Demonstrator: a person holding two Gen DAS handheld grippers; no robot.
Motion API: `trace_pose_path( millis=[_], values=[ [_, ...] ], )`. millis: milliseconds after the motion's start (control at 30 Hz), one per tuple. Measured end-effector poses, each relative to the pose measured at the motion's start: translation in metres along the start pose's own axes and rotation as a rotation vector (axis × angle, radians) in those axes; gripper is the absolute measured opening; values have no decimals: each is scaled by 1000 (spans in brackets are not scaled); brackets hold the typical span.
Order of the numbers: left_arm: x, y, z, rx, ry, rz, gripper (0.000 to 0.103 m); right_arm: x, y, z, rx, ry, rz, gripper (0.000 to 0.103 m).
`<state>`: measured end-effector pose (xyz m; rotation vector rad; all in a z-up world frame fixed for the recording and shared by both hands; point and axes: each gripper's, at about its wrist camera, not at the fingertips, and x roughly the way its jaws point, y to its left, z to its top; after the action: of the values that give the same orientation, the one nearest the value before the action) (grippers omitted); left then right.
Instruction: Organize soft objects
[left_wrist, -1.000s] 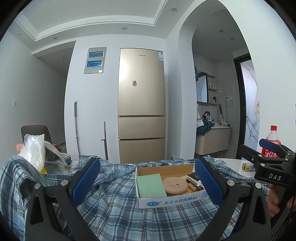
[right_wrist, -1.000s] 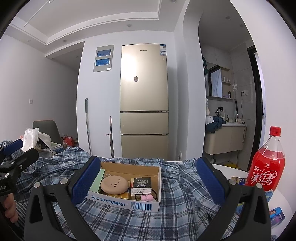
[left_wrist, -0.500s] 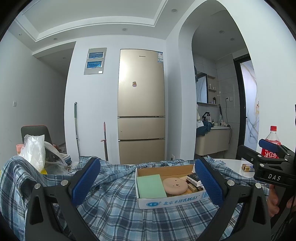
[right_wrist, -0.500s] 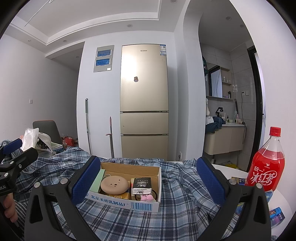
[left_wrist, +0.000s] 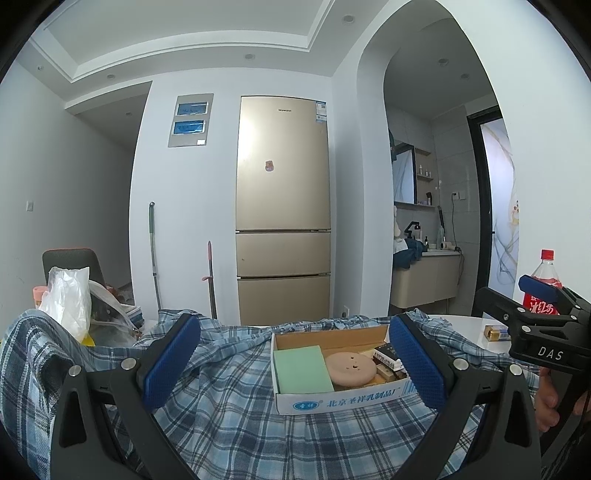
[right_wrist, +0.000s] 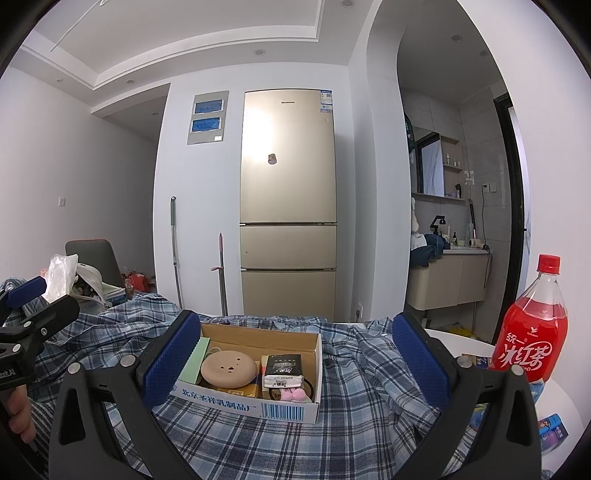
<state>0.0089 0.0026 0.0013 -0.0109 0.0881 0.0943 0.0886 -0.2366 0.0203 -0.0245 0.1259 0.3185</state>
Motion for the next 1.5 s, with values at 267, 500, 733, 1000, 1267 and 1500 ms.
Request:
trace_pose_path(
  millis=[267,500,733,1000,1267,1500],
  values=[
    [-1,0,0,-4,-6,1,103,0,0,0,0,0,0,103],
    [-2,-1,0,-4,-9,2,103,0,0,0,-1,0,0,103],
    [-2,-1,0,-2,-8,3,103,0,0,0,-1,1,0,103],
    [-2,-1,0,-3,-4,5,103,0,0,0,-1,-1,0,103],
    [-2,0,1,-1,-2,7,103,0,0,0,-1,-1,0,103],
    [-2,0,2,-2,1,9,103,0,0,0,-1,-1,1,103]
  ],
)
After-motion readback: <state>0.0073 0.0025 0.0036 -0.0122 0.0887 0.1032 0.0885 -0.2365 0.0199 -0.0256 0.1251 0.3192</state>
